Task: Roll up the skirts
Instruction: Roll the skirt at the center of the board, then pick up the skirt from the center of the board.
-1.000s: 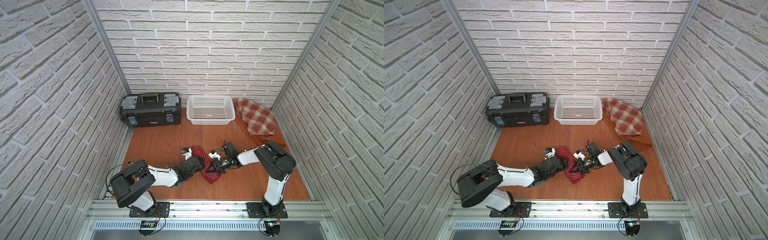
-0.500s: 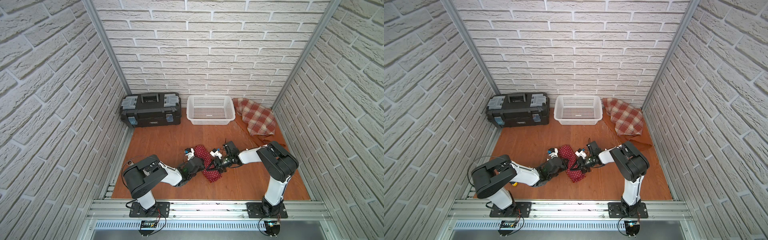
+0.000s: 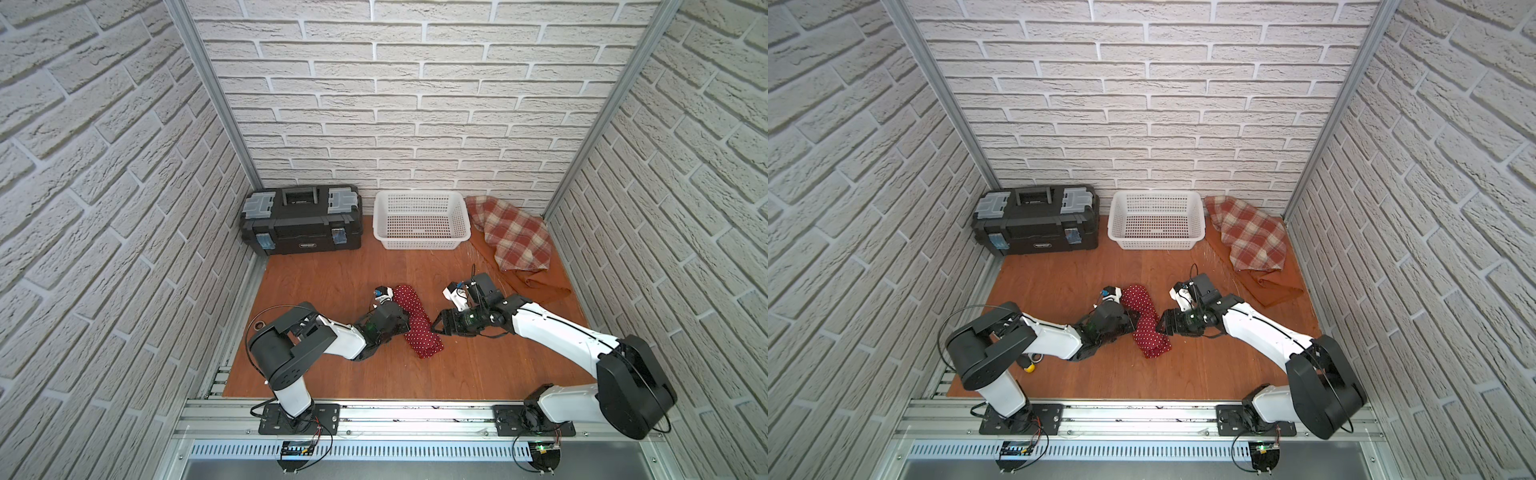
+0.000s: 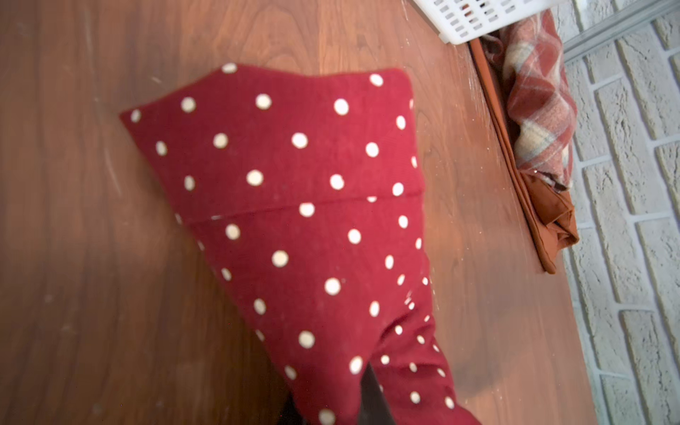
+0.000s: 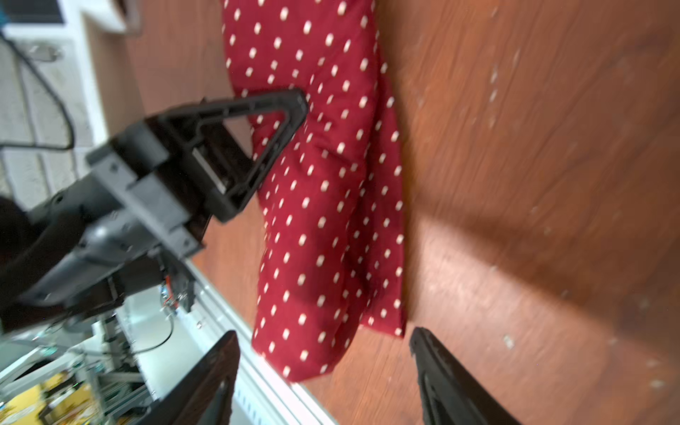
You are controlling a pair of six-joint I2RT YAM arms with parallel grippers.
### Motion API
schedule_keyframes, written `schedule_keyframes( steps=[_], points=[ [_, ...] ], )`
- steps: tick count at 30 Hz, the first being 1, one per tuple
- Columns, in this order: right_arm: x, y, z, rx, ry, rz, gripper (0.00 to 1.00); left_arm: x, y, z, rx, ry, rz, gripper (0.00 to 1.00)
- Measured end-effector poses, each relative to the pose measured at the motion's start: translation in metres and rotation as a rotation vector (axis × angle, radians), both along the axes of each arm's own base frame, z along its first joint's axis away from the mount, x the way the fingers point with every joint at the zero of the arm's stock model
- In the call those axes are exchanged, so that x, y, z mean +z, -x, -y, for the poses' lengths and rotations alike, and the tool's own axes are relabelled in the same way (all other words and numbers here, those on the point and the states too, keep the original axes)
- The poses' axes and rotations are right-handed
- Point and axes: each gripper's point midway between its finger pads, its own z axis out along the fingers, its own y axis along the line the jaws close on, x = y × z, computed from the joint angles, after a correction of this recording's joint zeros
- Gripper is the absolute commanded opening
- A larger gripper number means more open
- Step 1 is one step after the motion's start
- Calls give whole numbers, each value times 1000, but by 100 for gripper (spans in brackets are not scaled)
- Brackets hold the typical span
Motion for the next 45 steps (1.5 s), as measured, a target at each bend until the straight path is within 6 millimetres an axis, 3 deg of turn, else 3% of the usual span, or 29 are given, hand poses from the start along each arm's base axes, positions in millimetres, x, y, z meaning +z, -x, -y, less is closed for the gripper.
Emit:
schedule_keyframes(
  steps=[4, 8, 12, 16, 20, 23, 25, 30, 37, 41, 45],
  points=[
    [-21, -26, -9, 9, 46, -12, 70, 0, -1, 1, -30, 1, 7, 0],
    [-49, -30, -13, 16, 67, -63, 68, 0, -1, 1, -53, 0, 12, 0],
    [-50, -34, -27, 40, 12, -61, 61, 1, 0, 1, -78, 2, 22, 0],
    [-56, -32, -46, 67, -36, -68, 29, 3, -1, 3, -95, 9, 33, 0],
    [-58, -31, -53, 60, -76, -90, 3, 3, -3, 5, -105, 18, 44, 0],
    [-57, -32, -54, 41, -101, -96, 2, 3, -3, 5, -107, 26, 50, 0],
    [-56, -32, -54, 23, -108, -89, 2, 3, -3, 5, -108, 31, 49, 46],
    [-46, -31, -53, 7, -92, -43, 2, 19, -11, -13, -78, 42, 62, 96],
    [-29, -29, -47, -16, -78, 30, 2, 40, -27, -102, 122, -58, 34, 98],
    [-18, -28, -43, -36, -79, 56, 2, 60, -31, -128, 170, -87, 65, 98],
    [1, -30, -42, -45, -93, 104, 2, 64, -31, -140, 182, -123, 58, 98]
  ],
)
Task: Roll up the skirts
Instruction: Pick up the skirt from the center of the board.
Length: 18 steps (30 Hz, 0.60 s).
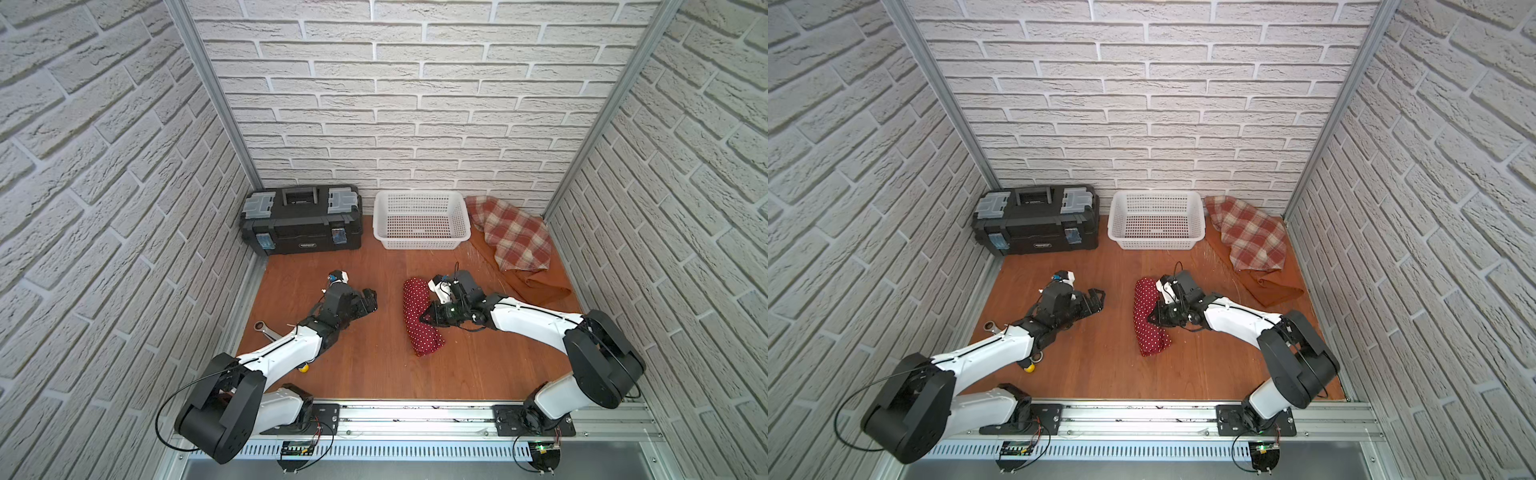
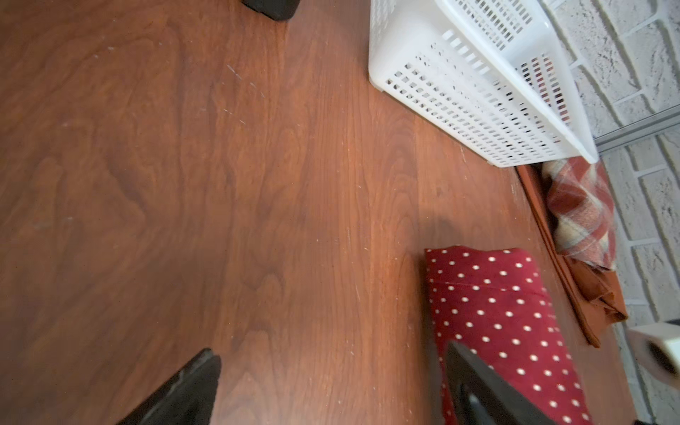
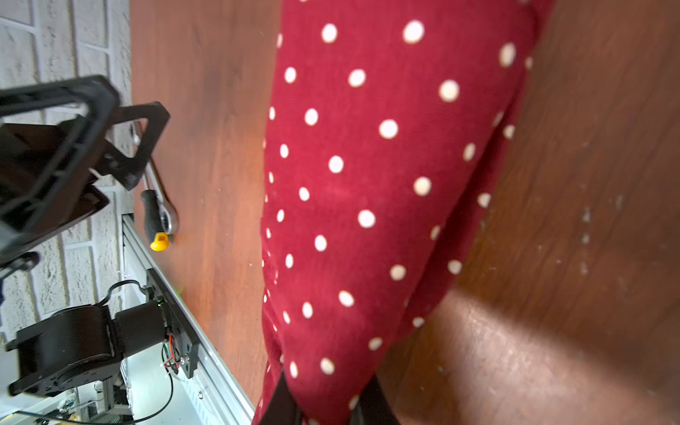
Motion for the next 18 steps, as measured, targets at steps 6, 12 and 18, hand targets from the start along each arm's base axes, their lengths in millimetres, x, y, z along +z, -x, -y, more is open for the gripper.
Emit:
schedule_keyframes(
  steps=[6, 12, 18],
  points=[
    [37, -11, 1, -8, 3, 84, 2, -2, -8, 4, -25, -42, -31, 98],
    [103, -56, 20, -60, 73, 248, 2, 31, -42, 28, -70, -17, 25, 98],
    [210, -163, 61, -205, 121, 525, 2, 34, -47, 40, -110, 19, 28, 98]
  ],
)
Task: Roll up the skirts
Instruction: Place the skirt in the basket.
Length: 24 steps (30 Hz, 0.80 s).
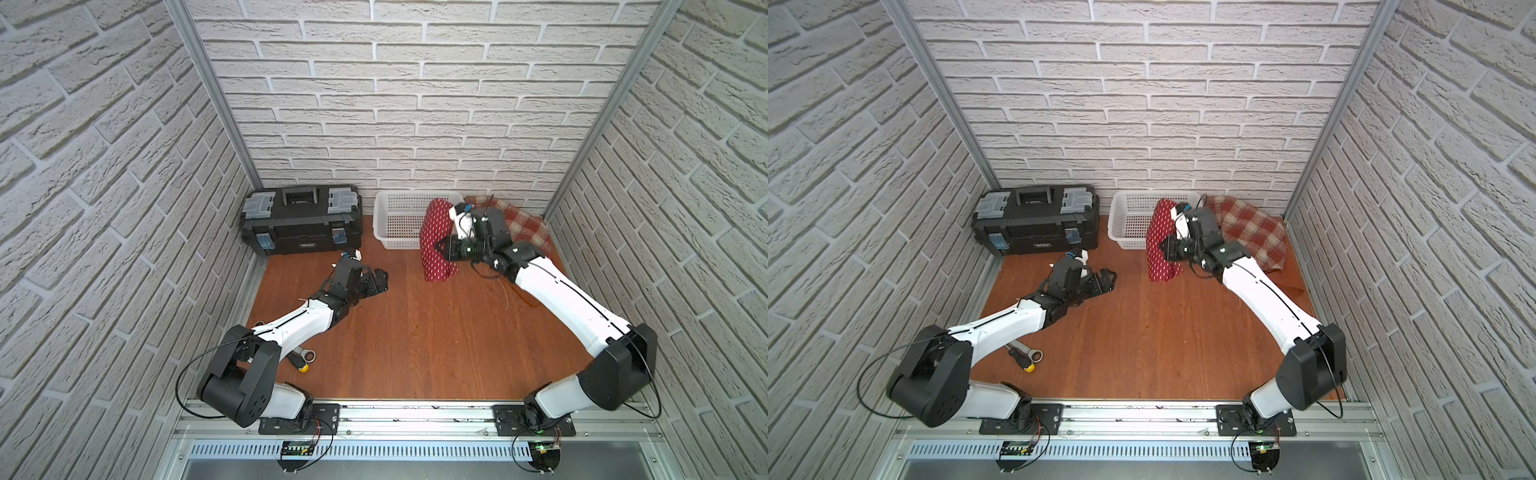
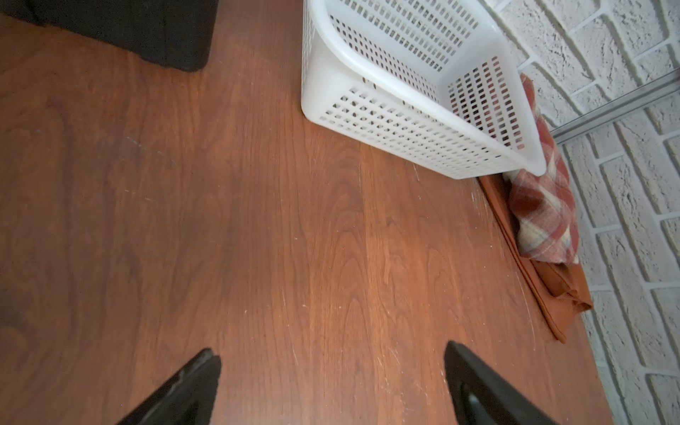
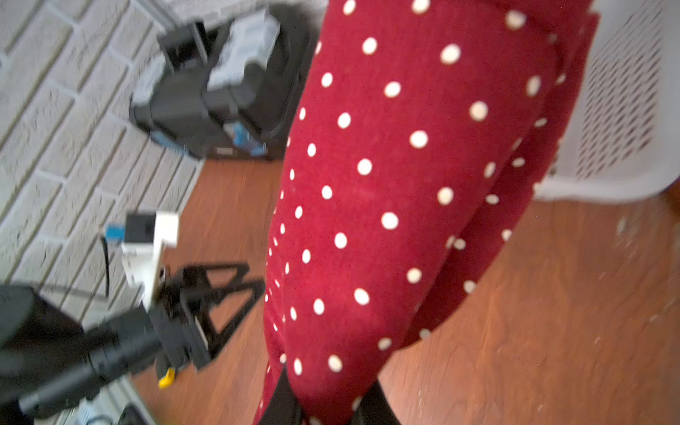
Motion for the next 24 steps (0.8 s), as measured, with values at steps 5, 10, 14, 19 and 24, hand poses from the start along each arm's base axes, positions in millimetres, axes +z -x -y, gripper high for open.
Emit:
schedule_keyframes(
  steps=[5, 10, 14, 19, 24],
  points=[
    [9, -92, 27, -53, 32, 53, 2, -3, 6, 2, -18, 11, -13, 98],
    [-62, -159, 48, -65, 96, -39, 3, -17, 16, -1, -25, 11, -50, 98],
    [-127, -185, 56, -61, 136, -136, 2, -22, 20, -2, -29, 12, -66, 98],
    [-171, -195, 57, -50, 157, -200, 3, -24, 19, -4, -28, 16, -70, 98],
    [-185, -196, 60, -56, 179, -229, 3, -38, 13, -12, -4, 8, -102, 98]
  ],
)
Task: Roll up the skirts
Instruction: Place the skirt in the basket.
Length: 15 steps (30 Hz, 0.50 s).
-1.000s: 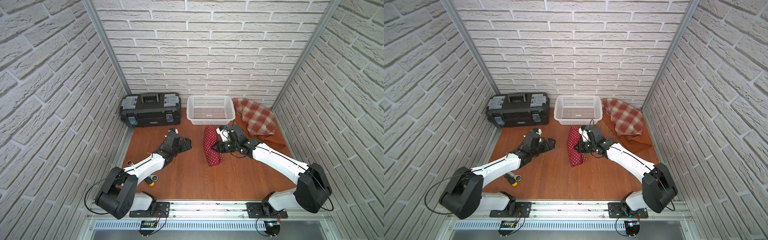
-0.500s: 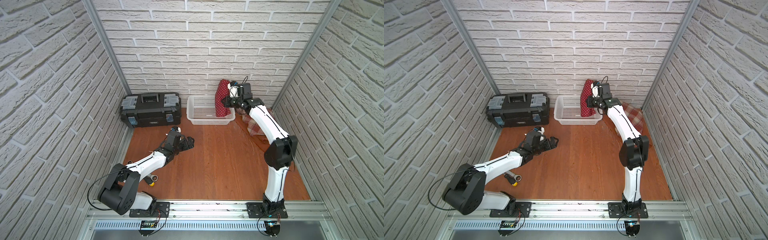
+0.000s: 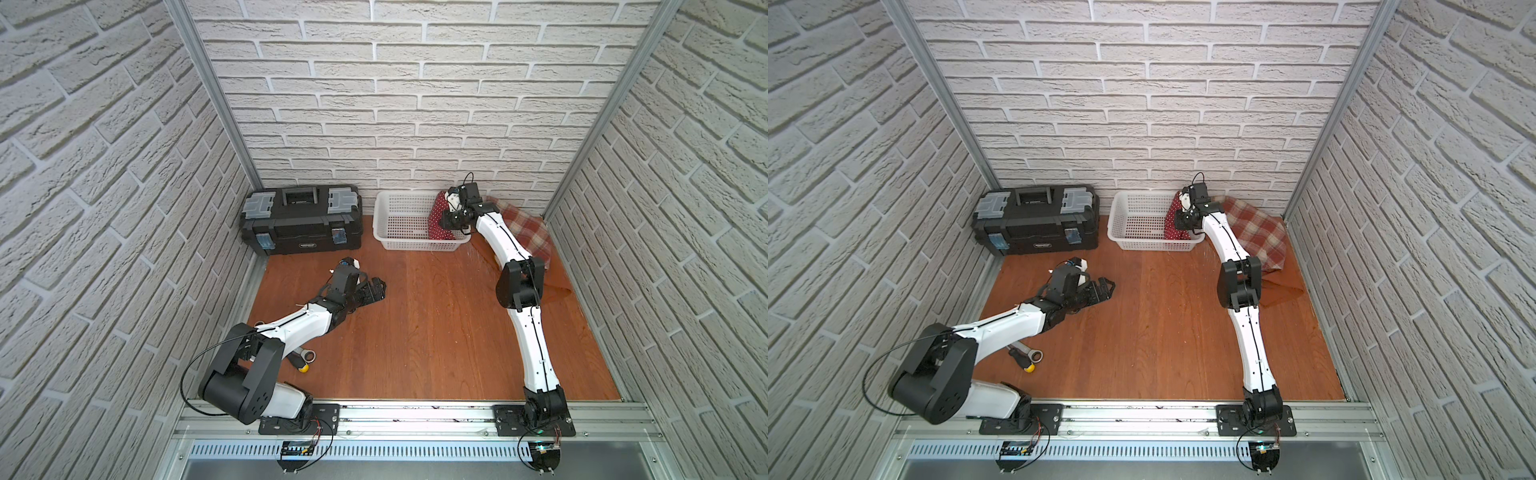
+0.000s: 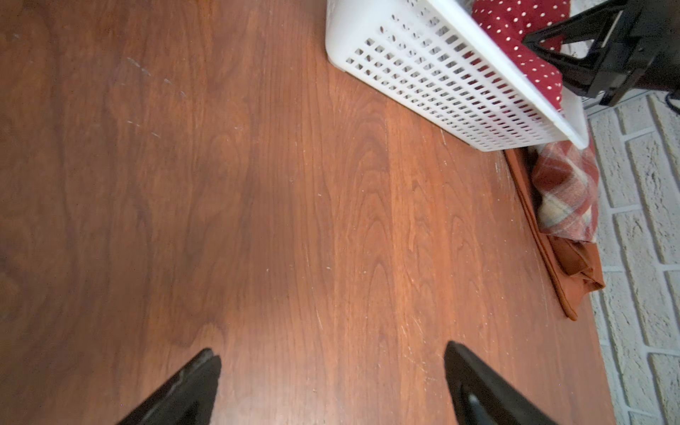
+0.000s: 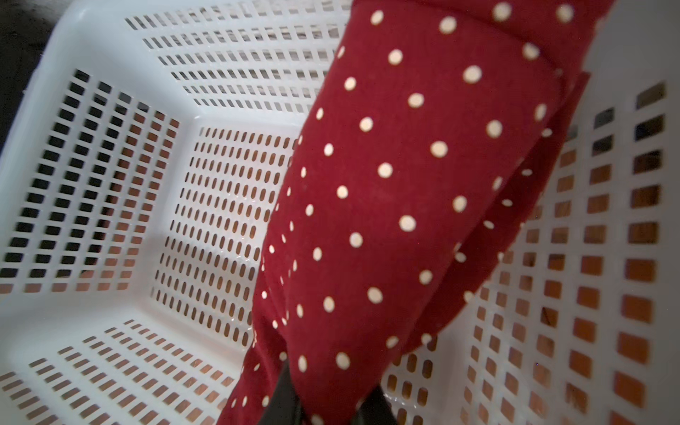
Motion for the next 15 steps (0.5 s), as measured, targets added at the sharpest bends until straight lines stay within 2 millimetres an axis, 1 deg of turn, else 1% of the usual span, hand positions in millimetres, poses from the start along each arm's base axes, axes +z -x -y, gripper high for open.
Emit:
schedule_keyframes(
  steps=[4, 9, 14, 15],
  points=[
    [-12, 5, 4, -5, 5, -49, 2, -14, -3, -4, 9, 2, -35, 98],
    [-38, 16, 12, -16, 36, -131, 3, -20, -6, -3, 5, 22, -46, 98],
    [-43, 17, 17, -31, 67, -140, 4, -20, -8, 0, 0, 40, -46, 98],
    [-43, 17, 18, -36, 76, -141, 10, -21, -8, -1, 0, 41, -47, 98]
  ],
)
